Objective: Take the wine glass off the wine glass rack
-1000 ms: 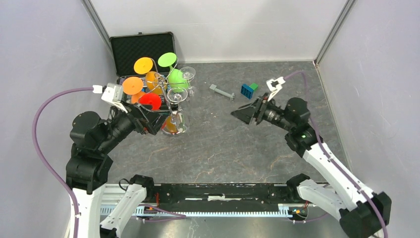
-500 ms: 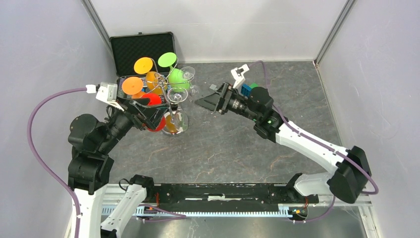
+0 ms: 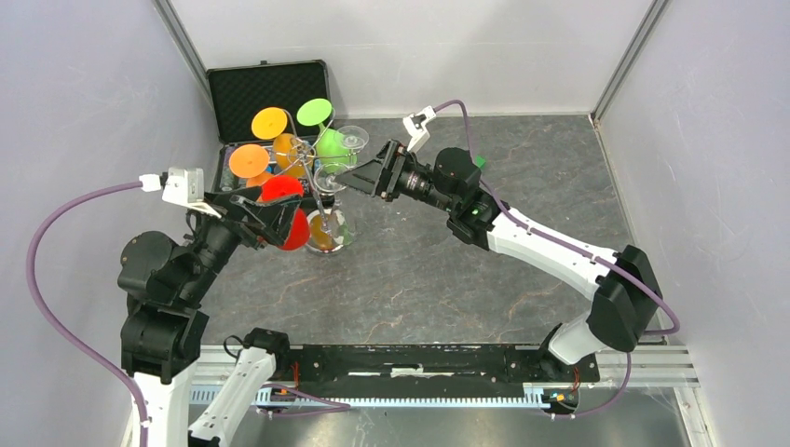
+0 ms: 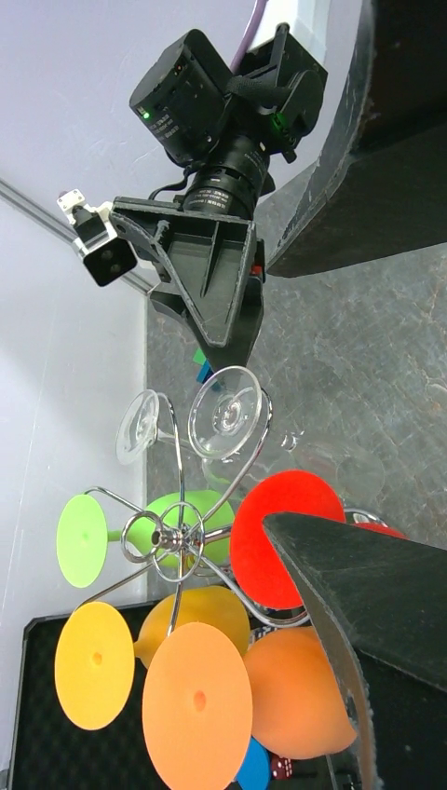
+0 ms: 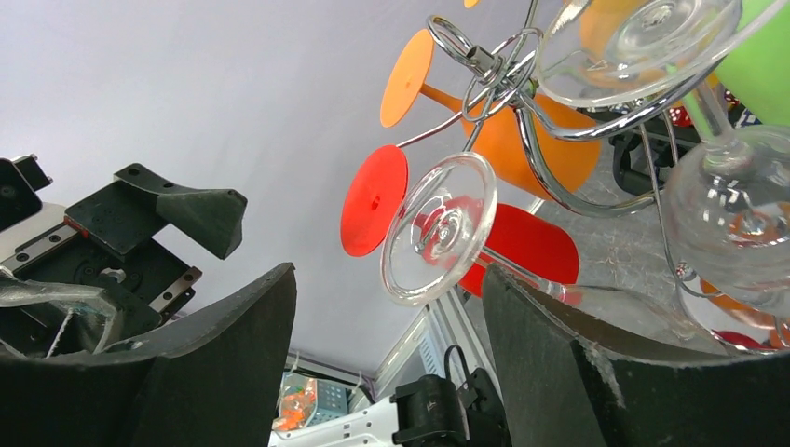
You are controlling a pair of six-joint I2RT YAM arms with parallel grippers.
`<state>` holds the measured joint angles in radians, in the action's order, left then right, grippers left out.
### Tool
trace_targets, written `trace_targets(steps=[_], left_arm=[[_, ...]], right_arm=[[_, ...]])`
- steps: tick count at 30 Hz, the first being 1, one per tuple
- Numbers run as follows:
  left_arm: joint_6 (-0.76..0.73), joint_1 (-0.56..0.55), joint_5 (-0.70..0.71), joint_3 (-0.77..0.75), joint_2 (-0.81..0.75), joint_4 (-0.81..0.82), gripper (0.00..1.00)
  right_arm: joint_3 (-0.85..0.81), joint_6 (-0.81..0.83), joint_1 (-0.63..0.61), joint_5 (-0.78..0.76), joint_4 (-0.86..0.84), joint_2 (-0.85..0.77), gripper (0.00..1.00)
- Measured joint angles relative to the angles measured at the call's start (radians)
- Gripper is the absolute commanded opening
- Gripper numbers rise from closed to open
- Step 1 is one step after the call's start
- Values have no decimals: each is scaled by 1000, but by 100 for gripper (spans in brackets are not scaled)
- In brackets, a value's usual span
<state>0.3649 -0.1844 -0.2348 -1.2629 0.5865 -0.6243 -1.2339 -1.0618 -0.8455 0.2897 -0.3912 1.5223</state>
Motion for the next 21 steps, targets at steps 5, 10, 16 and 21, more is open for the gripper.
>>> trace_targets(steps=[5, 10, 16, 21], left_arm=[[-8, 0, 18, 0, -5, -2, 100], [-15, 0, 25, 1, -5, -2, 100], [-17, 0, 38, 13, -7, -4, 100], [-22, 0, 51, 21, -9, -6, 100]], right_arm=[[-23, 0, -4, -2, 0, 10, 78], [-130, 0, -3, -3, 4, 86, 78], [-158, 0, -3, -3, 9, 111, 78], [-159, 0, -3, -3, 11, 111, 78]])
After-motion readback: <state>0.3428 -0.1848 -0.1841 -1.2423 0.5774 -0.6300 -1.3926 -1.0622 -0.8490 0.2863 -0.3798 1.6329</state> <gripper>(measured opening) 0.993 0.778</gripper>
